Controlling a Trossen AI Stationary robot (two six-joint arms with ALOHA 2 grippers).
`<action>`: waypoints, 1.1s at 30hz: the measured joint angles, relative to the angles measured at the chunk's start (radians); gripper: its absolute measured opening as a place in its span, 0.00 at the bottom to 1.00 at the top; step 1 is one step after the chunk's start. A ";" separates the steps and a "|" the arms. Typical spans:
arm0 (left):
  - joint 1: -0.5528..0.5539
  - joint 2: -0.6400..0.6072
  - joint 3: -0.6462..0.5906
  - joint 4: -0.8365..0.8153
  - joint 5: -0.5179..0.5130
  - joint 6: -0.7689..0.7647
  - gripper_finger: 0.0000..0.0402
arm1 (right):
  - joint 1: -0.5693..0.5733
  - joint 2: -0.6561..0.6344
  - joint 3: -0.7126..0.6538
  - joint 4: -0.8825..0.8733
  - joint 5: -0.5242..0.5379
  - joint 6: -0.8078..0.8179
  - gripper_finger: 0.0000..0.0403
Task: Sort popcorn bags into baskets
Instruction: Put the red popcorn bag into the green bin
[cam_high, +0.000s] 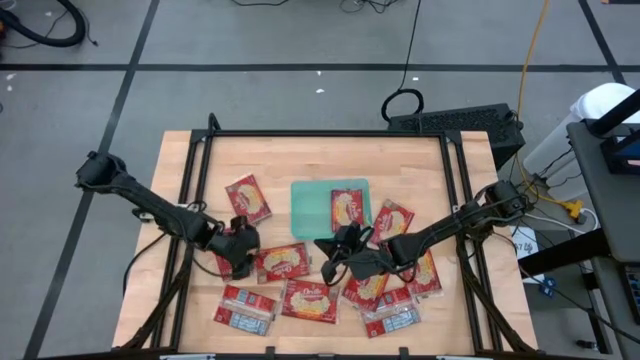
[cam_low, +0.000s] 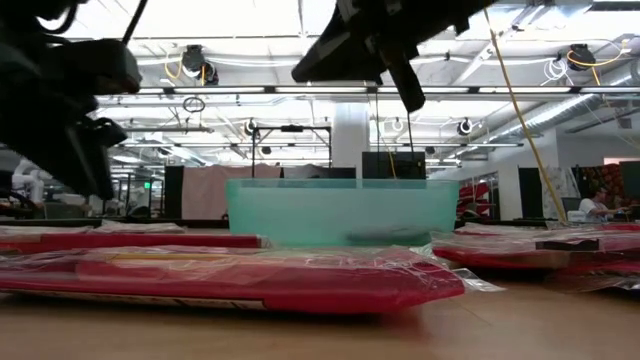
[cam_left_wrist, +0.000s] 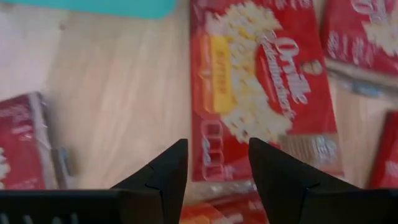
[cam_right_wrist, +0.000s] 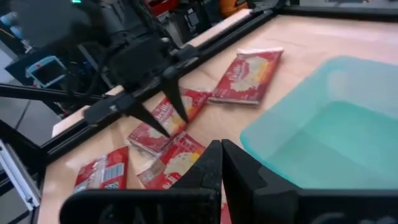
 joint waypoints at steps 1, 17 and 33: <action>-0.013 0.000 0.000 -0.013 0.000 -0.005 0.45 | 0.000 0.000 -0.003 0.000 -0.002 0.008 0.00; -0.010 0.009 0.000 -0.066 -0.018 0.064 0.84 | 0.007 0.000 -0.057 0.074 -0.002 -0.114 0.00; 0.036 0.038 0.000 -0.058 0.150 0.217 0.76 | 0.000 0.000 -0.133 0.167 -0.134 -0.020 0.09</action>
